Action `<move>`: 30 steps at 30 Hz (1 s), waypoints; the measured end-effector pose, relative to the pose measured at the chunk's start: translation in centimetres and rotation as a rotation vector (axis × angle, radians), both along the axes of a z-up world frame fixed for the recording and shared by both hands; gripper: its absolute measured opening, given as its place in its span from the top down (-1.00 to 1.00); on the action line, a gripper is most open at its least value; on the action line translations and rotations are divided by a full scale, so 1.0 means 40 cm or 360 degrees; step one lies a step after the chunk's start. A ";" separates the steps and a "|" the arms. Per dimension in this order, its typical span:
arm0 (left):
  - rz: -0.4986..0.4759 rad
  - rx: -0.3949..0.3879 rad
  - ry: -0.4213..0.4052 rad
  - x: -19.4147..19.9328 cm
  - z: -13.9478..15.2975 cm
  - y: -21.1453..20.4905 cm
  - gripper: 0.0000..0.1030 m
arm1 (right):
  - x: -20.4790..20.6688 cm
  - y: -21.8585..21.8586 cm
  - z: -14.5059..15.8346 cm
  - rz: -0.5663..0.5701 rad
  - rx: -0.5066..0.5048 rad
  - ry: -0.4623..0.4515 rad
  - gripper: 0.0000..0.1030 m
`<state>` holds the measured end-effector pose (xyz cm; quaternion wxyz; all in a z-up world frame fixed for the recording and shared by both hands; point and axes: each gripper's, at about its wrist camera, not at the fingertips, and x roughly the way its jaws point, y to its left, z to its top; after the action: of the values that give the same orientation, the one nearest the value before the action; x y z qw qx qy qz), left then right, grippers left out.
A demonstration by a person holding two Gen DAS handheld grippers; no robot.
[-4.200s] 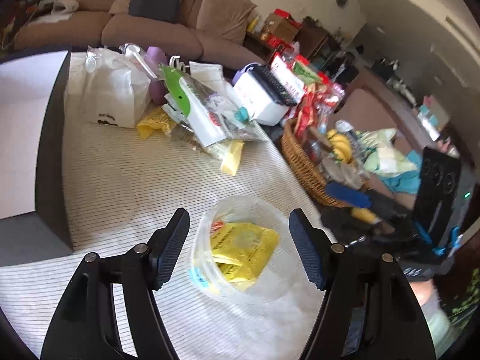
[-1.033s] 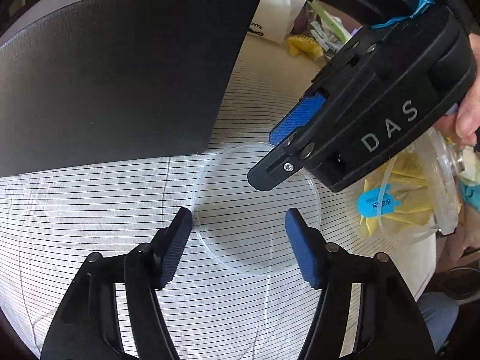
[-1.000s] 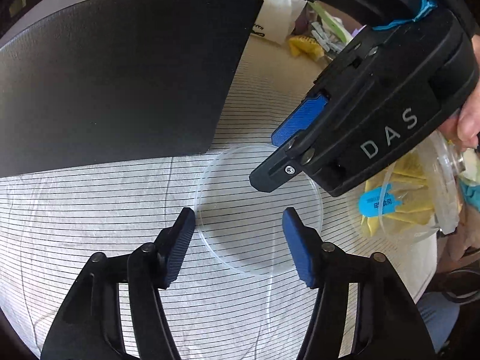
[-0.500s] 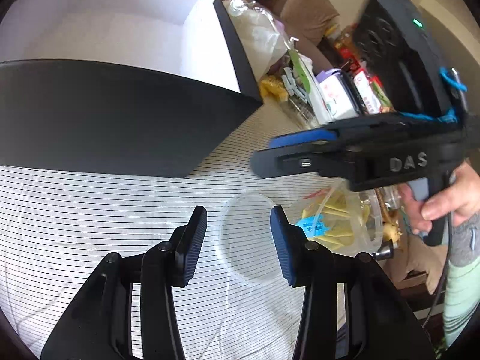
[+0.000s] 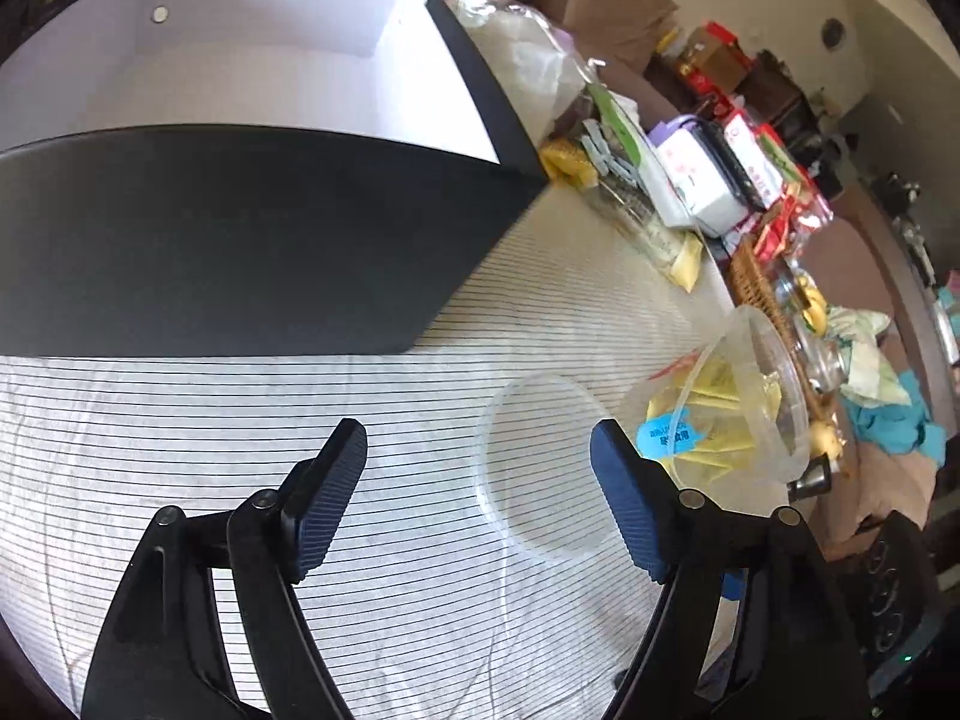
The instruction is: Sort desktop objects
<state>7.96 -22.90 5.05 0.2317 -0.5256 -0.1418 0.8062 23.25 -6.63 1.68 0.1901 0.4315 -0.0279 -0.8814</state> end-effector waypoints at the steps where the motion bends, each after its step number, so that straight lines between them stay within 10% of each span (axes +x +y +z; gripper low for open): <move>1: -0.0024 -0.0005 -0.0005 0.001 -0.003 0.007 -0.45 | -0.009 0.003 -0.007 -0.0055 0.0000 0.0013 -0.61; 11: -0.0041 0.0137 -0.0112 -0.051 -0.037 0.089 -0.46 | -0.151 0.005 -0.012 -0.0051 0.0039 0.0055 -0.61; 20: 0.0002 -0.0109 -0.0136 -0.060 -0.072 0.112 -0.46 | -0.188 0.028 -0.031 -0.0073 0.0042 -0.0072 -0.61; 30: -0.0052 -0.0001 -0.0181 -0.068 -0.076 0.130 -0.53 | -0.221 0.036 -0.047 -0.0053 0.0009 -0.0116 -0.69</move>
<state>5.22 -17.72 2.02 0.2361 -0.5729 -0.1460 0.7712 14.43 -5.20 -0.19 0.1730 0.4634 -0.0396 -0.8682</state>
